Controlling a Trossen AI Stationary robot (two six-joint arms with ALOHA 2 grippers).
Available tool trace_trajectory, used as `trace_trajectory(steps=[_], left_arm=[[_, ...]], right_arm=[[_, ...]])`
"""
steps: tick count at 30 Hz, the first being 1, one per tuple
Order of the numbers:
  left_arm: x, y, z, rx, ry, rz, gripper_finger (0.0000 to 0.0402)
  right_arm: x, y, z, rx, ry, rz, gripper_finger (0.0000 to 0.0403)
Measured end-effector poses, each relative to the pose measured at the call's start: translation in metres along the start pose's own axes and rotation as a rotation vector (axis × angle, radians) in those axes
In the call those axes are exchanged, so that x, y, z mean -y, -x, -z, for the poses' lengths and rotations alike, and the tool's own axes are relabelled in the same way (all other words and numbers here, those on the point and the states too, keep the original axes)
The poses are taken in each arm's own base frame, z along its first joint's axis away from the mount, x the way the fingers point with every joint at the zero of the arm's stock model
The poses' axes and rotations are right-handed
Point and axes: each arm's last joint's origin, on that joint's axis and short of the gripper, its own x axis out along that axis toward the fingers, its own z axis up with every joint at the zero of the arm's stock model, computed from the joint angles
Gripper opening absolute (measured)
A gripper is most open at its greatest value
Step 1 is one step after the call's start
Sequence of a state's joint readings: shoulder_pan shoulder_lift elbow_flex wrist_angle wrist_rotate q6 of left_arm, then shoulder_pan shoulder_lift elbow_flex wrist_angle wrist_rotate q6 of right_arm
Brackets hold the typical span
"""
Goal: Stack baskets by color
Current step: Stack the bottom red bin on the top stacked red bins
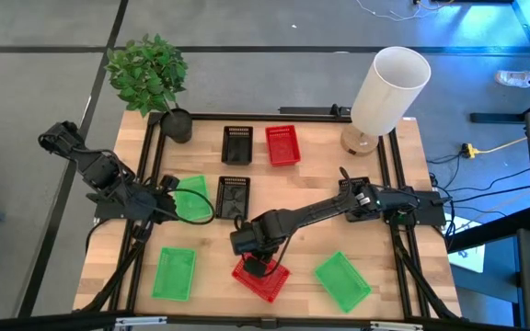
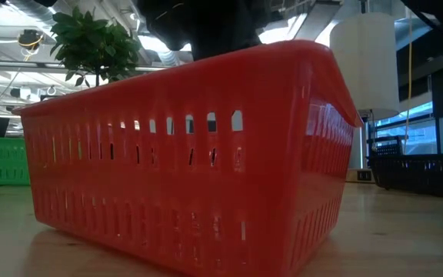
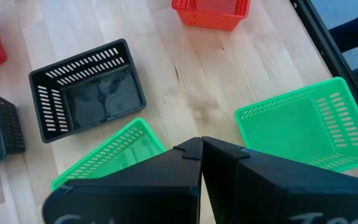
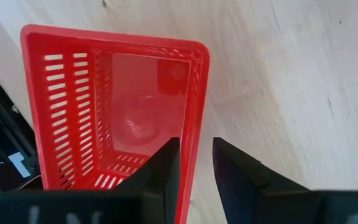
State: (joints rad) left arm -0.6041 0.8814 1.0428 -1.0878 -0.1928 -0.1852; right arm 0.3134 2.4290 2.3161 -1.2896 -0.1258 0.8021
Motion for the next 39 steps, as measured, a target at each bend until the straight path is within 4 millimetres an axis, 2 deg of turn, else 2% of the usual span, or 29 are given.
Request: trace_trajectory(steps=[6, 14, 21, 33, 36, 39], left_arm=[[0.000, 0.000, 0.000, 0.000, 0.000, 0.000, 0.0000], [0.000, 0.000, 0.000, 0.000, 0.000, 0.000, 0.0000], [0.000, 0.000, 0.000, 0.001, 0.000, 0.000, 0.0000], [0.000, 0.000, 0.000, 0.001, 0.000, 0.000, 0.0000], [0.000, 0.000, 0.000, 0.001, -0.001, 0.000, 0.0000], [0.000, 0.000, 0.000, 0.001, -0.002, 0.000, 0.0000]], right_arm=[[0.000, -0.001, 0.000, 0.000, 0.001, 0.001, 0.0094], [-0.001, -0.016, -0.003, -0.009, 0.023, 0.010, 0.0094], [-0.001, -0.022, -0.007, 0.001, 0.034, 0.003, 0.0094], [0.000, -0.053, -0.012, -0.020, 0.072, 0.024, 0.0094], [-0.001, -0.055, -0.013, -0.012, 0.074, 0.015, 0.0082], [-0.002, -0.055, -0.015, 0.003, 0.076, 0.000, 0.0040]])
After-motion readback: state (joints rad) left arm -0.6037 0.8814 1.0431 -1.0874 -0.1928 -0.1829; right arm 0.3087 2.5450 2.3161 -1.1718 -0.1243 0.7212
